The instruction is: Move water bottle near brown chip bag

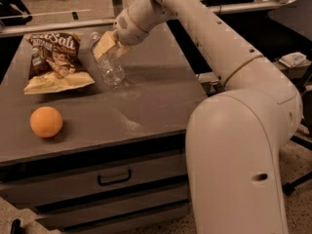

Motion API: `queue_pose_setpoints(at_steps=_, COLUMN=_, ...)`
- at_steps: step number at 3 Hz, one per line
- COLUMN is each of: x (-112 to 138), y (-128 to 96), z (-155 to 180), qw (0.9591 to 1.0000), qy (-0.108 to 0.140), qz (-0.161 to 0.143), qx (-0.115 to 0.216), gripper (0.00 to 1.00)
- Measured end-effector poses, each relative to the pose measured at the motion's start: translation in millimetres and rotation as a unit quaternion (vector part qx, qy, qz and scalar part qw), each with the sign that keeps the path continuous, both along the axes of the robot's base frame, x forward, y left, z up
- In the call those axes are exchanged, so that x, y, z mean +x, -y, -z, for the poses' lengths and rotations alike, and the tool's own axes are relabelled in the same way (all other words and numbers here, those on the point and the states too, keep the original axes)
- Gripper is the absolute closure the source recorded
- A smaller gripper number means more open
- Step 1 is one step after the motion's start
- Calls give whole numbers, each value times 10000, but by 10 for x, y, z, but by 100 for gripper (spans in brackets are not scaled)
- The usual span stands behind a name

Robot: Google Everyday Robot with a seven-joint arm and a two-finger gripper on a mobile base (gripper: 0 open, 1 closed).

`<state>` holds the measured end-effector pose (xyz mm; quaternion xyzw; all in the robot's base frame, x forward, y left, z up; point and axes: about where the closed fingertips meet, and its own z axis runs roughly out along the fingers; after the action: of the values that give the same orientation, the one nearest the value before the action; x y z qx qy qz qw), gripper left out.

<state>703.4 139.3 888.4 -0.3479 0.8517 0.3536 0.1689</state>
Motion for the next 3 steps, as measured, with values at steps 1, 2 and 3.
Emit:
queue_pose_setpoints(at_steps=1, x=-65, y=-168, z=40, qw=9992, qy=-308, qz=-242, qx=42, gripper=84)
queue_pose_setpoints(at_steps=2, x=-82, y=-222, z=49, qw=9987, qy=-385, qz=-320, qx=51, gripper=61)
queue_pose_setpoints(at_steps=3, x=-83, y=-256, z=74, qw=9986, qy=-398, qz=-335, qx=53, gripper=37)
